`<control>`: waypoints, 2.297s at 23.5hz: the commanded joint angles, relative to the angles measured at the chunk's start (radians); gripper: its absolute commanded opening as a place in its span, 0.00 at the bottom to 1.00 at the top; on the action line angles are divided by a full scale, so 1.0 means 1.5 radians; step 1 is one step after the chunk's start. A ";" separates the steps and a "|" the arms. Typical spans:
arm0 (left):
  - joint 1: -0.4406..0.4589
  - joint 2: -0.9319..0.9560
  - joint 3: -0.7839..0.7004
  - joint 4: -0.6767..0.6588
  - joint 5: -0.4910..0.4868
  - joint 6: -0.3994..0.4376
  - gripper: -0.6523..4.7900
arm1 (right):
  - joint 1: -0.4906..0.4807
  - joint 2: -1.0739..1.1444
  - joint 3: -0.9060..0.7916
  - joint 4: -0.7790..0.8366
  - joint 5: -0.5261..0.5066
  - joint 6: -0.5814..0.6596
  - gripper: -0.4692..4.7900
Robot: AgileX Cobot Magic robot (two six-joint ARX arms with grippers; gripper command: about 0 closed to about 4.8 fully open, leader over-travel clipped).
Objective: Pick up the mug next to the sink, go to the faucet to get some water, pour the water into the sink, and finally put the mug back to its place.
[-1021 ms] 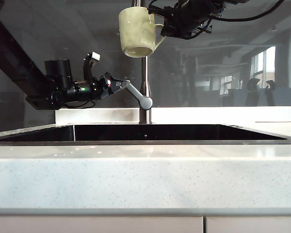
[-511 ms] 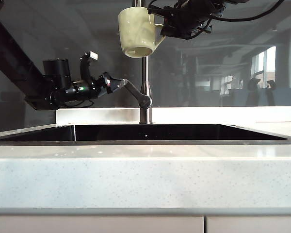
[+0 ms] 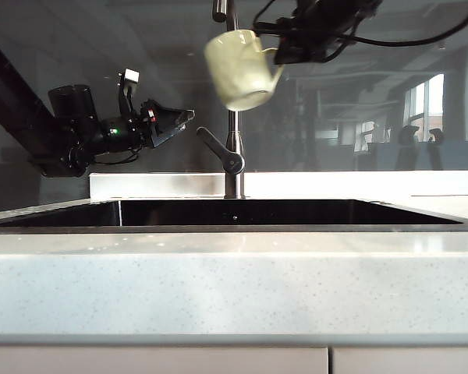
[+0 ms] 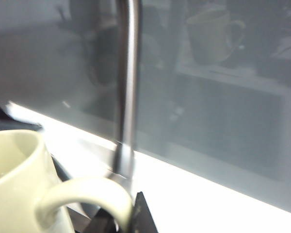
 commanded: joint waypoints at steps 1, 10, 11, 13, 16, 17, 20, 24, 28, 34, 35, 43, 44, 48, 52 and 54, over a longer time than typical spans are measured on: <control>0.000 -0.005 0.004 0.008 -0.003 -0.002 0.90 | -0.012 -0.042 0.009 -0.001 0.005 -0.084 0.08; -0.001 -0.005 0.004 0.008 -0.007 -0.002 0.90 | -0.004 -0.092 0.009 -0.035 0.149 -0.441 0.08; -0.001 -0.005 0.004 0.008 -0.007 -0.002 0.90 | -0.001 -0.093 0.010 -0.035 0.164 -0.477 0.08; -0.001 -0.005 0.004 0.008 -0.006 -0.002 0.90 | 0.007 -0.093 0.009 -0.036 0.194 -0.563 0.08; -0.001 -0.005 0.004 0.007 -0.006 -0.002 0.90 | 0.025 -0.093 0.009 -0.035 0.213 -0.664 0.08; -0.001 -0.005 0.004 0.007 -0.006 -0.002 0.90 | 0.028 -0.093 0.009 -0.034 0.213 -0.684 0.08; -0.001 -0.005 0.004 0.007 -0.005 -0.002 0.90 | 0.040 -0.092 0.009 -0.033 0.212 -0.746 0.08; -0.001 -0.005 0.004 0.007 -0.005 -0.002 0.90 | 0.052 -0.093 0.009 -0.030 0.218 -0.835 0.08; -0.001 -0.005 0.004 0.006 -0.005 -0.002 0.90 | 0.062 -0.093 0.009 -0.029 0.229 -0.901 0.08; -0.001 -0.004 0.004 0.000 -0.005 -0.001 0.90 | 0.070 -0.093 0.009 -0.024 0.227 -0.918 0.08; -0.001 -0.004 0.004 -0.001 -0.005 -0.001 0.90 | 0.070 -0.092 0.009 -0.023 0.227 -0.918 0.08; -0.001 -0.004 0.004 -0.047 -0.006 0.001 0.90 | 0.070 -0.092 0.009 -0.013 0.205 -1.025 0.08; -0.001 -0.004 0.004 -0.055 -0.006 0.001 0.90 | 0.070 -0.092 0.009 -0.012 0.204 -1.025 0.08; -0.001 -0.004 0.004 -0.084 -0.006 0.001 0.90 | 0.070 -0.092 0.009 -0.013 0.205 -1.025 0.08; -0.001 -0.004 0.004 -0.114 -0.006 0.001 0.90 | 0.070 -0.092 0.009 -0.016 0.205 -1.024 0.08; -0.001 -0.004 0.004 -0.132 -0.006 0.001 0.90 | 0.070 -0.092 0.009 -0.020 0.210 -1.014 0.08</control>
